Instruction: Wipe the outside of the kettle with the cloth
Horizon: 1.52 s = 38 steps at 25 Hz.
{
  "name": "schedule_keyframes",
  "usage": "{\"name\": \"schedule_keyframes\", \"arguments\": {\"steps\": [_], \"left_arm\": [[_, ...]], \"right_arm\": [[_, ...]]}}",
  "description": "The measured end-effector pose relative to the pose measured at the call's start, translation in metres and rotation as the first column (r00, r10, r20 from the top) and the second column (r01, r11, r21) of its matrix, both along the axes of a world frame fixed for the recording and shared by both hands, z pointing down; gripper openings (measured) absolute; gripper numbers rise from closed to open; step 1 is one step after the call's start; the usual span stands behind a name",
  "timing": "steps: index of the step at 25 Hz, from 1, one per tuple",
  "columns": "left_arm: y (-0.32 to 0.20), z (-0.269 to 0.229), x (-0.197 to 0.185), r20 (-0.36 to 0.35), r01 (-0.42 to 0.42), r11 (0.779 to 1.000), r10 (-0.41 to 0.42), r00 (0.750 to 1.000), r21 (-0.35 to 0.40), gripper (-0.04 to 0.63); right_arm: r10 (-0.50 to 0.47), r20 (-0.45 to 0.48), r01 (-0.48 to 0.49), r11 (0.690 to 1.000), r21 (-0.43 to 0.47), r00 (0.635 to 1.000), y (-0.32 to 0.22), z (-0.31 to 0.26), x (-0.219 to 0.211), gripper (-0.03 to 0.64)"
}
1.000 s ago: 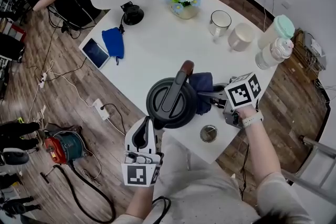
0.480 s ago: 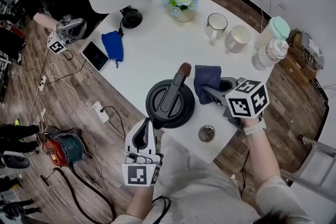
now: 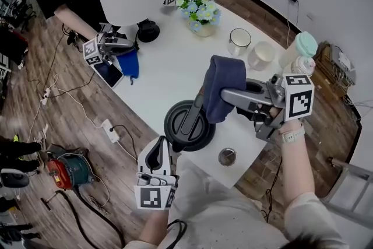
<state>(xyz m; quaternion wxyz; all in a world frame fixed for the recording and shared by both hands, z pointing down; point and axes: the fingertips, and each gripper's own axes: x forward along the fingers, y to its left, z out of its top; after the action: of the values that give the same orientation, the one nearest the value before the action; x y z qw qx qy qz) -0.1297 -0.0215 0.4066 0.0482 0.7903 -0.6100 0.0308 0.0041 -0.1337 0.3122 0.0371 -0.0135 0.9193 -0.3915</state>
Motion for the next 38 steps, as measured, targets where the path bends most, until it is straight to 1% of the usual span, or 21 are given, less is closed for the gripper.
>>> {"name": "schedule_keyframes", "arguments": {"steps": [1, 3, 7, 10, 13, 17, 19, 22, 23, 25, 27, 29, 30, 32, 34, 36, 37, 38], "left_arm": [[-0.002, 0.0, 0.0, -0.003, 0.004, 1.0, -0.004, 1.0, -0.002, 0.006], [-0.005, 0.001, -0.001, -0.006, 0.009, 1.0, -0.009, 1.0, -0.005, 0.006], [-0.006, 0.003, -0.001, 0.001, 0.005, 1.0, -0.005, 1.0, -0.002, 0.006], [-0.005, 0.004, 0.0, 0.003, 0.003, 1.0, -0.003, 1.0, -0.005, 0.006], [-0.004, 0.004, 0.001, 0.004, -0.003, 1.0, 0.003, 1.0, -0.001, 0.006], [-0.003, 0.006, 0.002, 0.008, -0.01, 1.0, 0.01, 1.0, 0.002, 0.006], [-0.002, 0.007, 0.003, 0.006, -0.012, 1.0, 0.012, 1.0, 0.007, 0.006], [-0.001, 0.009, 0.003, 0.001, -0.009, 1.0, 0.009, 1.0, 0.009, 0.006], [-0.001, 0.01, 0.002, -0.003, -0.007, 1.0, 0.007, 1.0, 0.01, 0.006], [-0.001, 0.011, 0.003, -0.008, -0.007, 1.0, 0.007, 1.0, 0.008, 0.006], [0.001, 0.01, 0.006, -0.005, -0.013, 1.0, 0.014, 1.0, 0.003, 0.006], [0.004, 0.004, 0.01, -0.002, -0.024, 1.0, 0.024, 1.0, 0.002, 0.006], [0.005, 0.0, 0.013, -0.007, -0.026, 1.0, 0.026, 1.0, 0.001, 0.006], [0.01, -0.007, 0.016, -0.014, -0.032, 0.999, 0.032, 0.999, 0.003, 0.006], [0.014, -0.015, 0.017, 0.006, -0.044, 0.999, 0.044, 0.999, 0.014, 0.006], [0.018, -0.019, 0.017, 0.011, -0.052, 0.999, 0.052, 0.999, 0.008, 0.006], [0.019, -0.02, 0.017, 0.015, -0.061, 0.998, 0.061, 0.998, 0.006, 0.006], [0.019, -0.022, 0.017, 0.019, -0.074, 0.997, 0.073, 0.997, 0.006, 0.008]], "right_arm": [[0.0, -0.005, 0.0, 0.999, -0.041, 1.0, -0.006, 0.01, -0.002, 0.055], [0.029, -0.043, -0.034, 0.993, -0.114, 0.999, -0.021, 0.035, -0.002, 0.055], [0.075, -0.078, -0.09, 0.975, -0.201, 0.994, -0.032, 0.076, 0.005, 0.055], [0.088, -0.127, -0.116, 0.965, -0.234, 0.988, -0.031, 0.102, 0.008, 0.055], [0.097, -0.148, -0.134, 0.956, -0.26, 0.984, -0.029, 0.121, 0.007, 0.055], [0.113, -0.199, -0.167, 0.946, -0.279, 0.973, -0.026, 0.144, 0.008, 0.055], [0.134, -0.257, -0.2, 0.947, -0.253, 0.957, -0.025, 0.154, 0.011, 0.055], [0.178, -0.352, -0.255, 0.949, -0.186, 0.919, -0.025, 0.168, 0.013, 0.055], [0.205, -0.386, -0.281, 0.948, -0.15, 0.899, -0.027, 0.17, 0.015, 0.055], [0.285, -0.445, -0.336, 0.941, -0.04, 0.849, -0.032, 0.168, 0.022, 0.055], [0.369, -0.452, -0.377, 0.923, 0.077, 0.812, -0.034, 0.15, 0.03, 0.055], [0.434, -0.415, -0.402, 0.9, 0.167, 0.8, -0.03, 0.117, 0.037, 0.055], [0.457, -0.386, -0.411, 0.889, 0.199, 0.801, -0.028, 0.097, 0.04, 0.055], [0.477, -0.314, -0.424, 0.878, 0.224, 0.821, -0.019, 0.053, 0.045, 0.055], [0.457, -0.235, -0.415, 0.886, 0.207, 0.858, -0.007, 0.011, 0.042, 0.055], [0.404, -0.174, -0.373, 0.909, 0.187, 0.898, 0.01, -0.021, 0.03, 0.055], [0.383, -0.155, -0.351, 0.916, 0.196, 0.911, 0.018, -0.032, 0.022, 0.055], [0.381, -0.146, -0.344, 0.911, 0.227, 0.913, 0.023, -0.041, 0.014, 0.055]]}}
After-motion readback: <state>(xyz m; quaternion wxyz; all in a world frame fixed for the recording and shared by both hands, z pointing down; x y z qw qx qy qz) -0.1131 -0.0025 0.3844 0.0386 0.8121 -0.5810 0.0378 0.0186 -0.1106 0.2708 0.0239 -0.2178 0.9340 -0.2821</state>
